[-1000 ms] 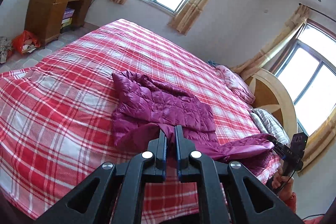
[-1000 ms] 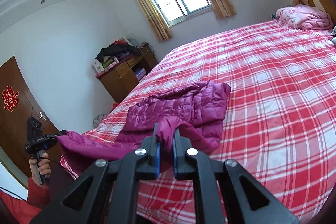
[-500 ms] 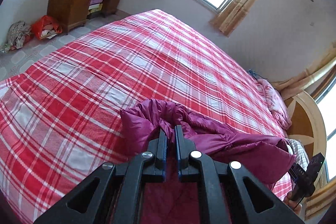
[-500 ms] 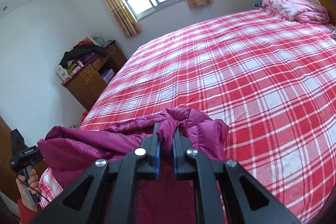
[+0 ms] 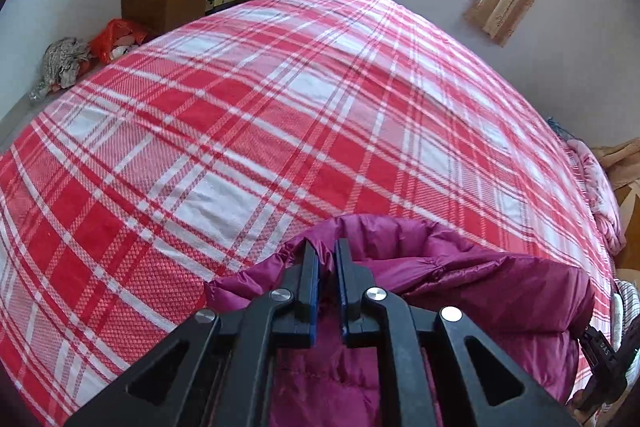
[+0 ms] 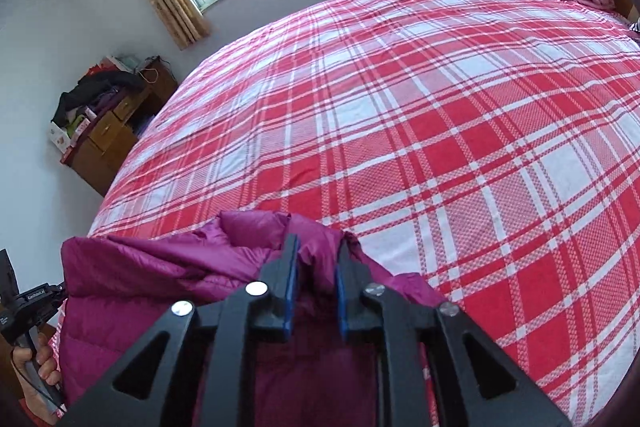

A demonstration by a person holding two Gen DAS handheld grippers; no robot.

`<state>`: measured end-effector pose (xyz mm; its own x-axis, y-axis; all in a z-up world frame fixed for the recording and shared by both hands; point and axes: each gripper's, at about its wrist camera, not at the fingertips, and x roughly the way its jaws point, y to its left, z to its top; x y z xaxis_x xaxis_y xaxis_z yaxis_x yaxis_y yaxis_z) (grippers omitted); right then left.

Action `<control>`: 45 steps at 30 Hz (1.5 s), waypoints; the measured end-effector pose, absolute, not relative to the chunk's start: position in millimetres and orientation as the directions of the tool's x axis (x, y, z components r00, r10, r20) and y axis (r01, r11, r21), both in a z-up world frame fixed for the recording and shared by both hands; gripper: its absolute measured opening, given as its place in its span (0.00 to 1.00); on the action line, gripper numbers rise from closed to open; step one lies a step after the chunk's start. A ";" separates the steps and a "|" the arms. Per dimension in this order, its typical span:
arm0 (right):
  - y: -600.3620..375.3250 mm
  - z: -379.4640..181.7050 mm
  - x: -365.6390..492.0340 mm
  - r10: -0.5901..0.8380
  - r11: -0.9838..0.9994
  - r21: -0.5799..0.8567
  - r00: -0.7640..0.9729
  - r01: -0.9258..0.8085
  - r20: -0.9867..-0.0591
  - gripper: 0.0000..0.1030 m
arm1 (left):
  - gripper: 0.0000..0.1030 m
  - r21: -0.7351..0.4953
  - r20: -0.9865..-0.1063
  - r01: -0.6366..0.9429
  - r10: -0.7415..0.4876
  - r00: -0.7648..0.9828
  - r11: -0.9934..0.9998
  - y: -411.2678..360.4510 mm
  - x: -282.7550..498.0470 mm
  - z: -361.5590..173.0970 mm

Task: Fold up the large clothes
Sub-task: 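Lay the hem down over the collar end with both tools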

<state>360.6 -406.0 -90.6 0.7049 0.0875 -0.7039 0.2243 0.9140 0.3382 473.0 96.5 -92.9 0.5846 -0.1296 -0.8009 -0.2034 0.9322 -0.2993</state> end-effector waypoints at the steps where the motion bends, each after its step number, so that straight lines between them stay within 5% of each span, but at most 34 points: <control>1: -407.2 -95.9 361.0 0.087 0.915 0.337 0.708 0.221 -0.701 0.33 | 0.09 -0.316 -0.805 -0.214 -0.142 0.575 0.924 99.8 473.2 -104.2; 3: -410.2 -103.6 358.5 0.080 0.910 0.345 0.718 0.231 -0.692 0.42 | 0.10 -0.355 -0.795 -0.214 -0.173 0.581 0.910 103.9 471.9 -114.2; 5: -416.8 -111.0 358.8 0.032 0.893 0.333 0.697 0.302 -0.717 0.81 | 0.10 -0.378 -0.784 -0.207 -0.193 0.590 0.902 107.2 470.8 -117.2; 12: -426.5 -106.1 349.1 0.053 0.869 0.387 0.719 0.309 -0.693 0.82 | 0.10 -0.504 -0.727 -0.239 -0.258 0.637 0.830 145.4 456.4 -76.5; 17: -438.4 -49.3 304.8 -0.008 0.854 0.431 0.836 0.291 -0.549 0.78 | 0.11 -0.254 -0.730 -0.201 -0.050 0.682 0.946 148.4 424.3 -19.0; 21: -417.2 1.5 283.3 -0.065 0.927 0.284 0.849 0.246 -0.524 0.74 | 0.11 -0.155 -0.718 -0.124 -0.026 0.696 0.980 132.1 399.1 -4.2; 26: -349.6 5.5 315.1 0.041 0.989 0.136 0.791 0.054 -0.611 0.31 | 0.11 -0.129 -0.701 0.039 -0.119 0.704 0.991 58.7 395.2 -12.3; 27: -335.6 -2.7 322.7 0.048 0.994 0.110 0.774 0.028 -0.631 0.28 | 0.11 -0.121 -0.704 0.063 -0.130 0.698 0.991 41.9 397.5 -16.5; 36: -336.1 -85.2 395.7 -0.060 0.995 0.005 0.669 0.095 -0.740 0.28 | 0.11 -0.029 -0.754 0.029 -0.041 0.656 0.999 -5.9 449.2 -66.3; 45: -379.8 -109.3 397.2 0.051 0.964 0.213 0.682 0.157 -0.730 0.28 | 0.11 -0.108 -0.740 0.003 -0.083 0.668 0.994 6.6 466.0 -106.9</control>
